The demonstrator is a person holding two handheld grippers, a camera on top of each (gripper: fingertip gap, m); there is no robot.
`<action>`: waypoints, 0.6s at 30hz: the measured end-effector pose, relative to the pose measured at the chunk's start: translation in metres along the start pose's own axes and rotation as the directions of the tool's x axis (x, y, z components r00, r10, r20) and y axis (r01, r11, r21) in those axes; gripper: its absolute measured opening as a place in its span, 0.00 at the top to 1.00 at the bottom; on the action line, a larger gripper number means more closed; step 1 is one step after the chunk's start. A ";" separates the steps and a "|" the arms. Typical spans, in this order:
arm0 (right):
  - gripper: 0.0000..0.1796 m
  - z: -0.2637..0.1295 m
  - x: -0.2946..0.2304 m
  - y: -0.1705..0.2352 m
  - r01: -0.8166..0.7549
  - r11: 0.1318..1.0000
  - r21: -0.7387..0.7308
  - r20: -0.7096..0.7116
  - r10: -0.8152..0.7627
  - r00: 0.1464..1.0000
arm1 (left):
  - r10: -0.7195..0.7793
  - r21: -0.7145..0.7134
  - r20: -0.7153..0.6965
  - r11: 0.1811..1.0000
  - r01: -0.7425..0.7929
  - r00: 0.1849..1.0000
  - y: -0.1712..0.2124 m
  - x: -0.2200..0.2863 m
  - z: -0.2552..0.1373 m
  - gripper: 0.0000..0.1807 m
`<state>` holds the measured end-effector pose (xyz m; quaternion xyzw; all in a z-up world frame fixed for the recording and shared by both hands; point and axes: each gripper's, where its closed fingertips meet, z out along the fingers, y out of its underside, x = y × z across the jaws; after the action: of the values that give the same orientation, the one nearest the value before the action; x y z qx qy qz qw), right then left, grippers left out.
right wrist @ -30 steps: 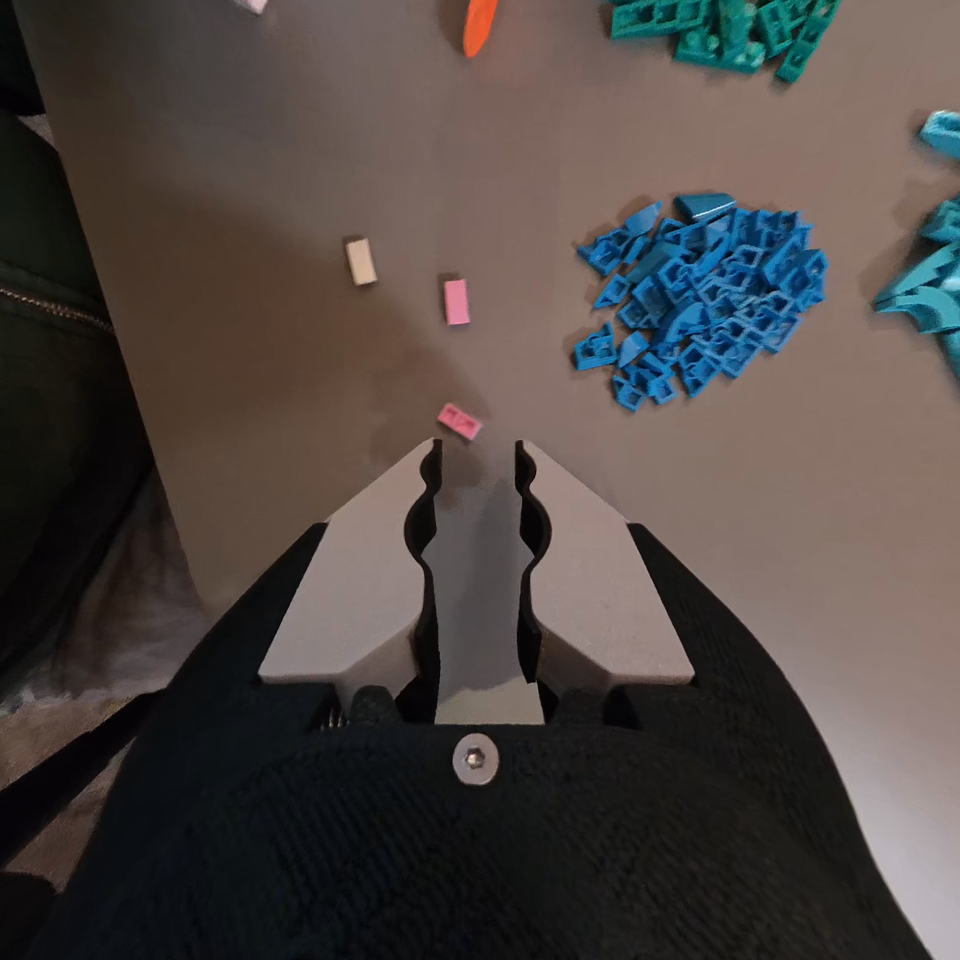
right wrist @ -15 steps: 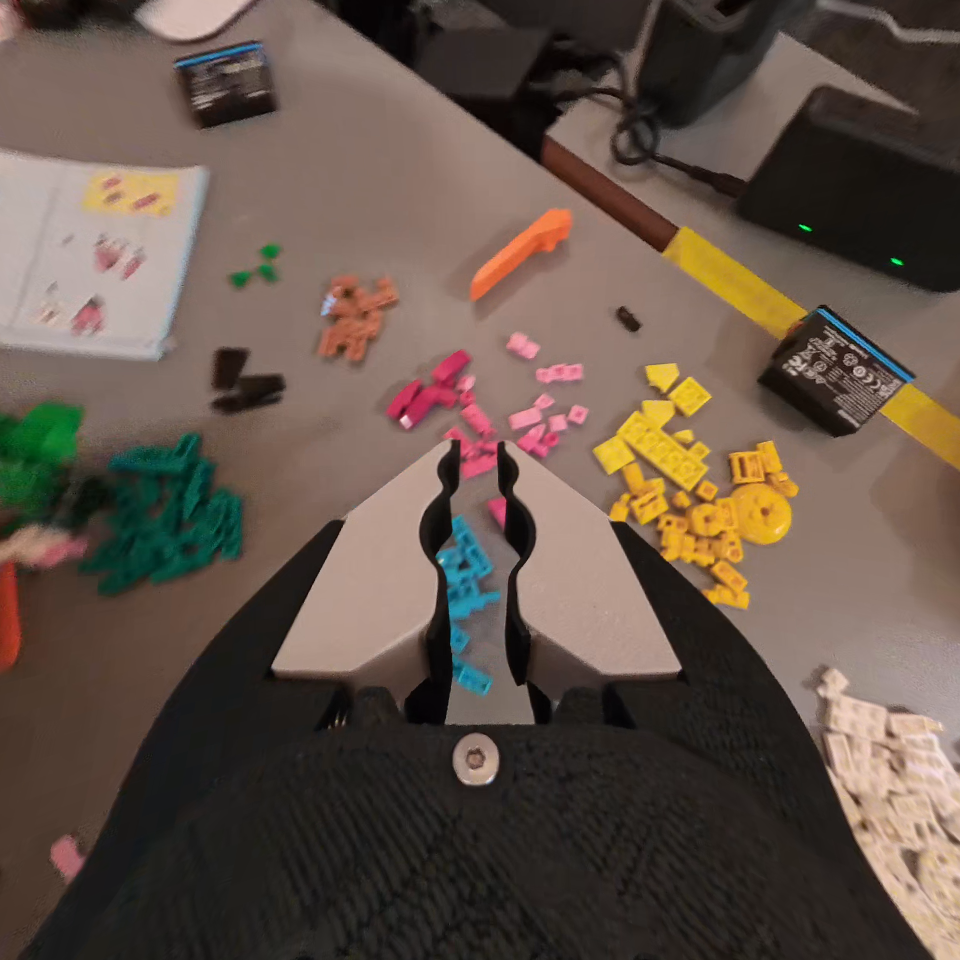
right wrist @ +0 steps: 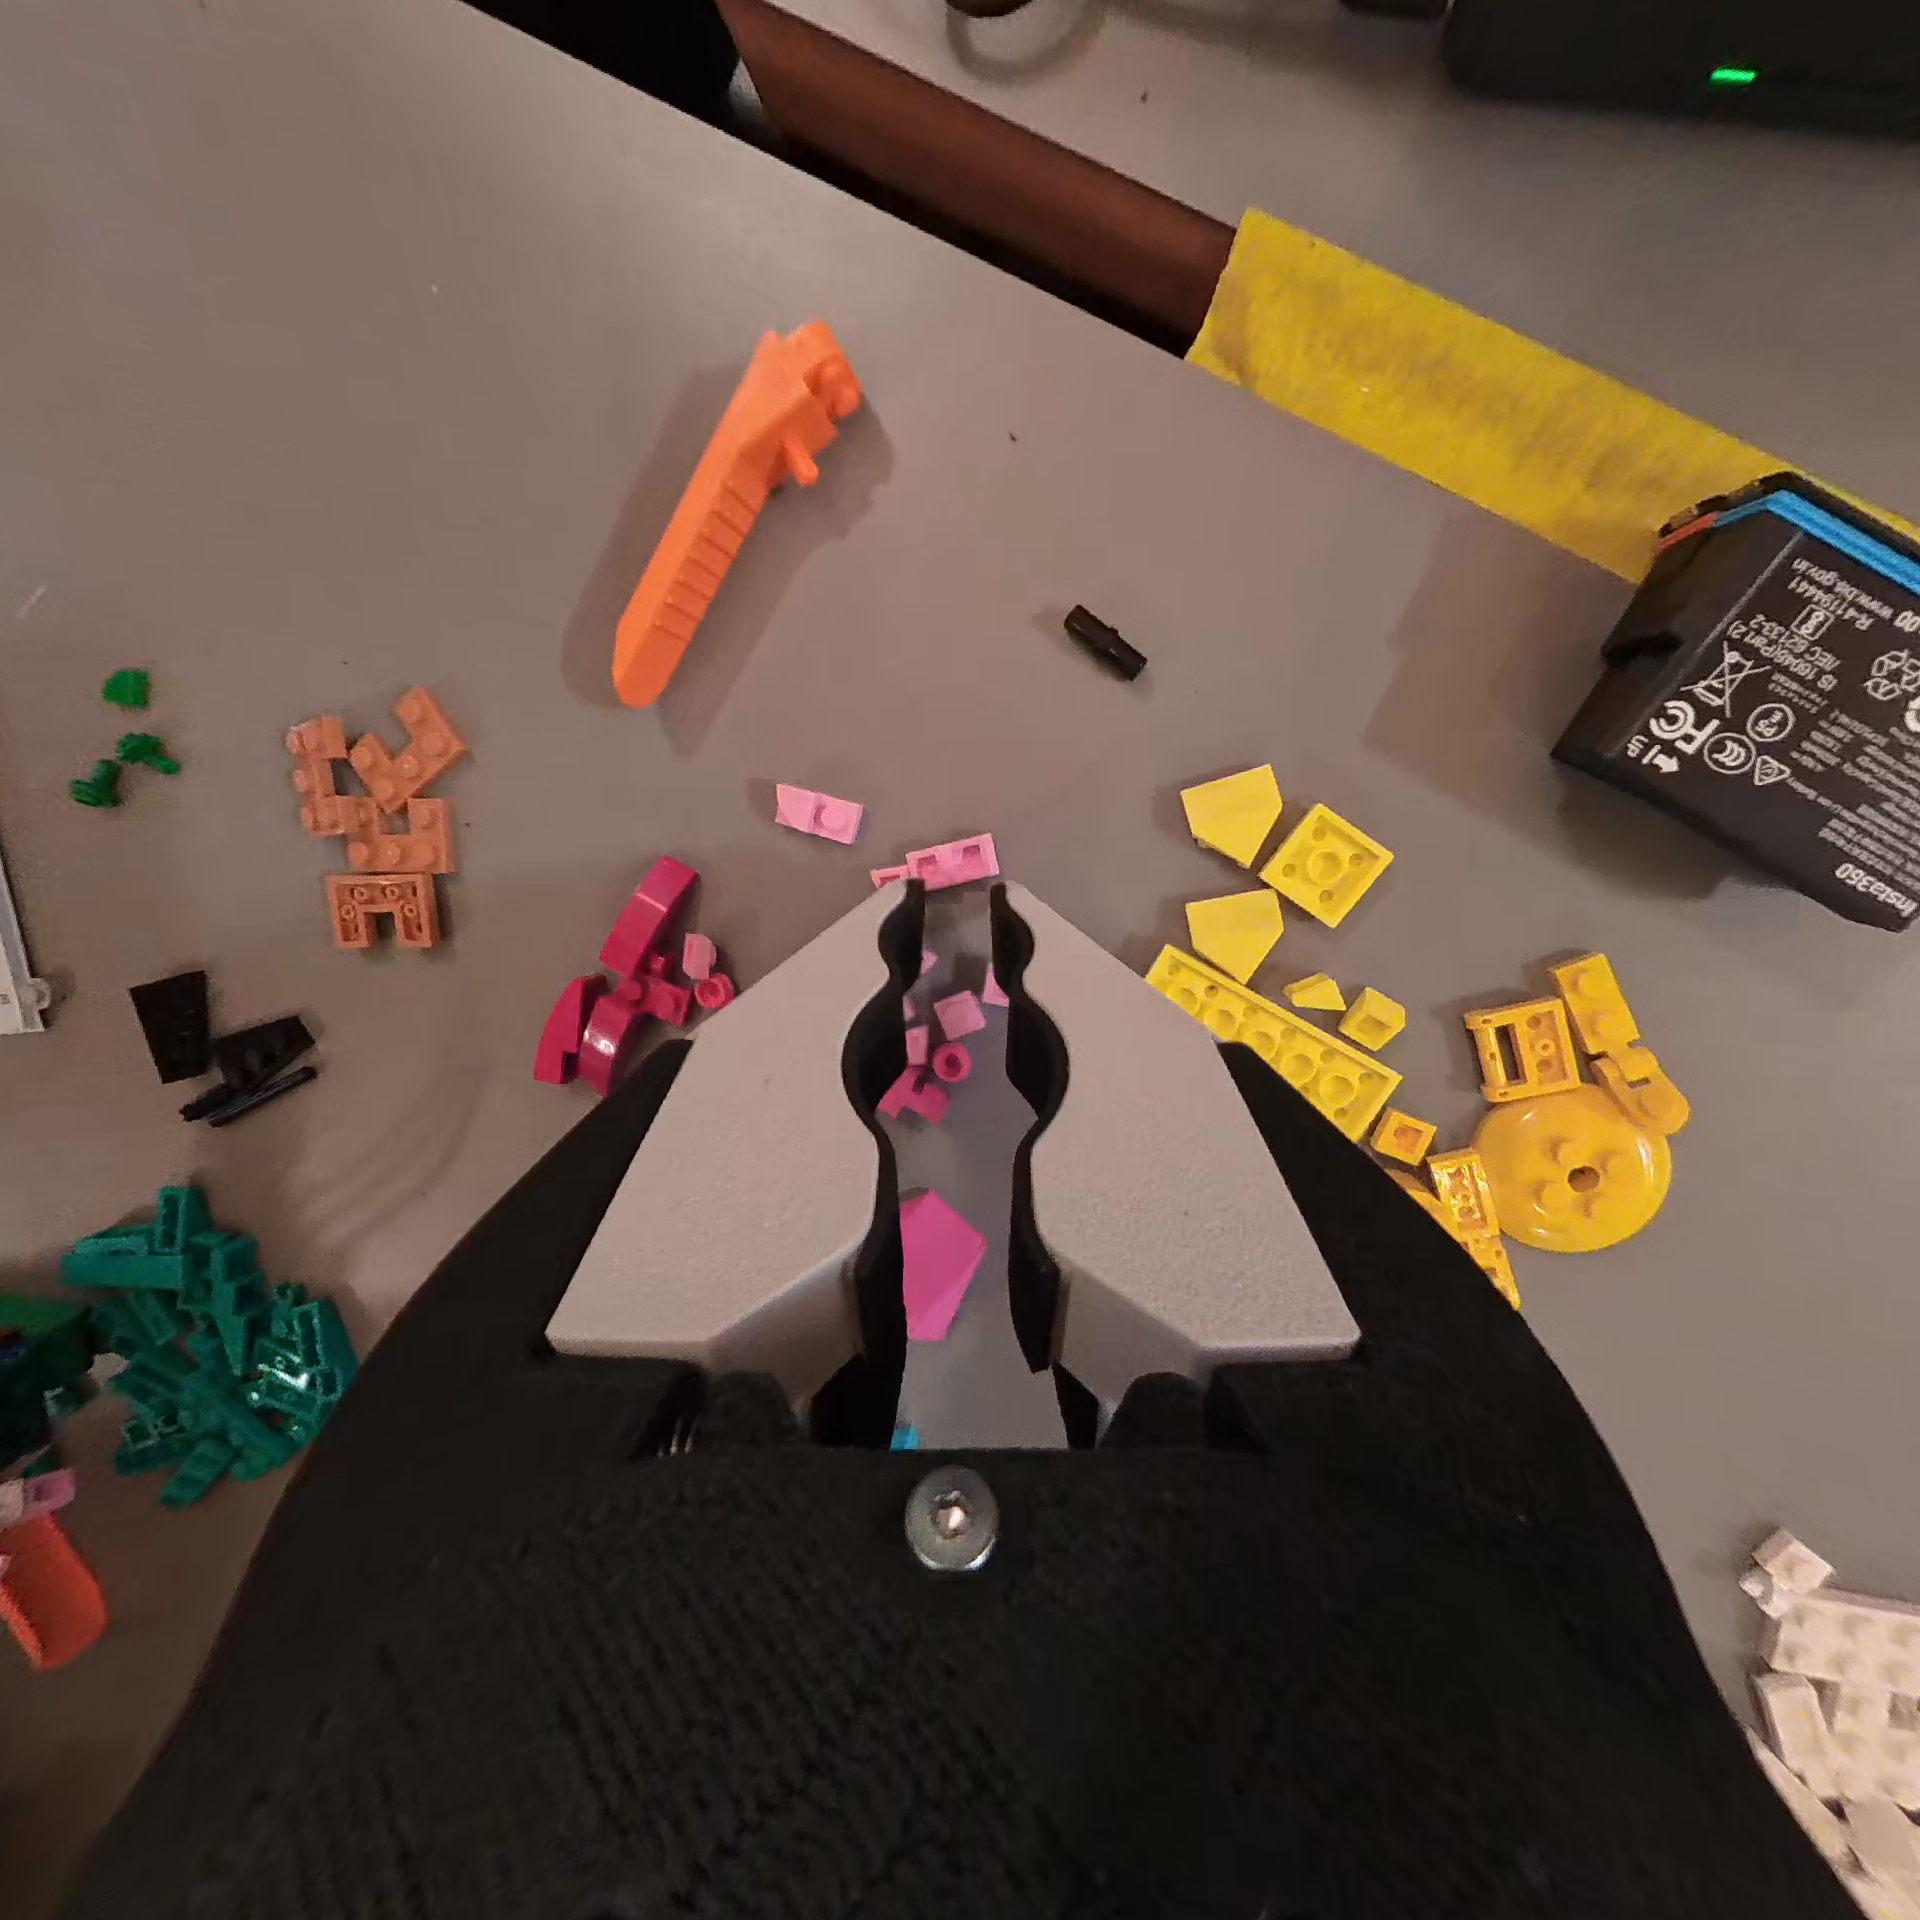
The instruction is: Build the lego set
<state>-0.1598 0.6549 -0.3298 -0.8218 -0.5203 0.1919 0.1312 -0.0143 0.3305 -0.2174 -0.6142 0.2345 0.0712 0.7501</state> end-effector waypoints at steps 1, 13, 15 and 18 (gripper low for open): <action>0.94 0.001 0.000 -0.001 -0.005 1.000 0.003 0.003 0.005 1.000 | 0.002 0.000 -0.002 1.000 -0.002 1.000 0.000 0.000 0.000 1.00; 0.92 0.003 0.003 -0.006 -0.063 0.997 0.033 -0.002 0.063 0.998 | 0.014 -0.001 -0.010 1.000 -0.014 1.000 0.000 0.003 0.000 1.00; 0.92 0.003 0.002 -0.007 -0.060 0.998 0.035 -0.001 0.060 0.998 | 0.014 -0.002 -0.010 1.000 -0.014 1.000 0.000 0.003 0.000 1.00; 0.93 0.004 0.001 -0.006 -0.032 0.999 0.029 -0.028 0.032 0.999 | 0.015 -0.001 -0.010 1.000 -0.015 1.000 0.000 0.003 0.000 1.00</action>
<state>-0.1663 0.6584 -0.3310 -0.8306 -0.5024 0.1897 0.1472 -0.0119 0.3301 -0.2182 -0.6133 0.2430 0.0738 0.7479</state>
